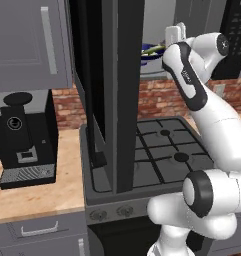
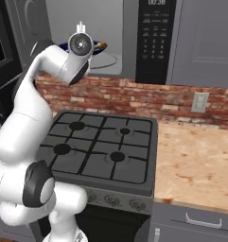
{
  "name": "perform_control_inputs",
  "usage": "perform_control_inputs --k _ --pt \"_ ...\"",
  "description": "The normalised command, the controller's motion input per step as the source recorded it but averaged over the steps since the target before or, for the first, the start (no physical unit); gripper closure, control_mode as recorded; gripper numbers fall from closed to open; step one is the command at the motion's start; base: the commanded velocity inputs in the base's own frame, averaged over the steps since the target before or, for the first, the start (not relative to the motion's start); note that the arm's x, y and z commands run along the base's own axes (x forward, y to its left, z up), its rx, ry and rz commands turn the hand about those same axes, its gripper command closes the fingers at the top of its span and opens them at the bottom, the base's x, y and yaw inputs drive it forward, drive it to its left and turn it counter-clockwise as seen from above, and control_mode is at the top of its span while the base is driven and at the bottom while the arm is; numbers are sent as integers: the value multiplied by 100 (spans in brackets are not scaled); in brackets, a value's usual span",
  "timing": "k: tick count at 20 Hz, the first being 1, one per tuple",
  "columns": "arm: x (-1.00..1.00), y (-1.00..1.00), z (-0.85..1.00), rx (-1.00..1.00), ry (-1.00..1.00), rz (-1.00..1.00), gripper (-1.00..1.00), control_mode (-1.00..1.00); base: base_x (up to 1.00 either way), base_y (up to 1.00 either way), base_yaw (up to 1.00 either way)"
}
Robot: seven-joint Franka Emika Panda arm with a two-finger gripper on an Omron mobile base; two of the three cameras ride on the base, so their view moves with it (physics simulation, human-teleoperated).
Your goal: Remove the apple from the bowl and place it on the small plate. Then place the bowl with only the fish in the microwave, close the door, and press the start button to microwave the fish.
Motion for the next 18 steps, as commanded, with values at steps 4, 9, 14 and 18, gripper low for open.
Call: perform_control_inputs --k 4,9,14,18 --pt "-100 0 1 0 -19 0 -100 -100 0 0 0" --pt "-100 -9 -68 -9 -11 0 -100 -100 0 0 0" --pt "-70 -9 -100 -28 -3 3 -100 -100 0 0 0" --pt "-16 -10 -88 -36 1 7 -100 -100 0 0 0"
